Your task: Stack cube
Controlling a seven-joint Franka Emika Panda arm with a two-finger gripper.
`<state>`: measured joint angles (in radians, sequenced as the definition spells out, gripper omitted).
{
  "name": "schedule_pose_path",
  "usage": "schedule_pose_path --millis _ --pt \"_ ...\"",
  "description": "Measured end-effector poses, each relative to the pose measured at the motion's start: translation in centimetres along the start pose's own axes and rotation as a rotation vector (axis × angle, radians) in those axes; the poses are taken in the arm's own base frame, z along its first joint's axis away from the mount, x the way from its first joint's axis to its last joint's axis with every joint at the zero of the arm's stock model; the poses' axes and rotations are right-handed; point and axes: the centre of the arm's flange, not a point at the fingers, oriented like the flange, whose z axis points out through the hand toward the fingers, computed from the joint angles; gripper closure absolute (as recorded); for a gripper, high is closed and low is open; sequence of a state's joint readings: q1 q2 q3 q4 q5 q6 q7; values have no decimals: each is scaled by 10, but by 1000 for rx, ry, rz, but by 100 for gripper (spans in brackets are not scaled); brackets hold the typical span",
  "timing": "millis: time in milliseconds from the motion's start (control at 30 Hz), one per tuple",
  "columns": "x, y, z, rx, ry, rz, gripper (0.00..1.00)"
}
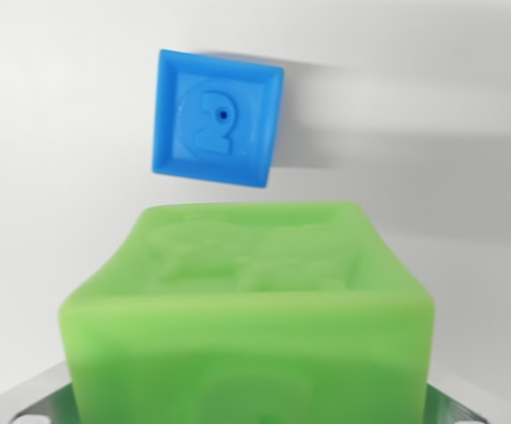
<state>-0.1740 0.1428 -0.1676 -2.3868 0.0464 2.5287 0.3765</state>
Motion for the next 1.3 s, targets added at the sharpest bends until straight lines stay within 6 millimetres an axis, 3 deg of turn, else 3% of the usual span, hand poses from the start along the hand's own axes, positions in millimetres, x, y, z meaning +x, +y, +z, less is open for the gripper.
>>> schedule_pose_path --millis 1167,1300 --pt "17 -42 -51 1 -1 53 100" --pt "17 -43 -49 0 0 52 100"
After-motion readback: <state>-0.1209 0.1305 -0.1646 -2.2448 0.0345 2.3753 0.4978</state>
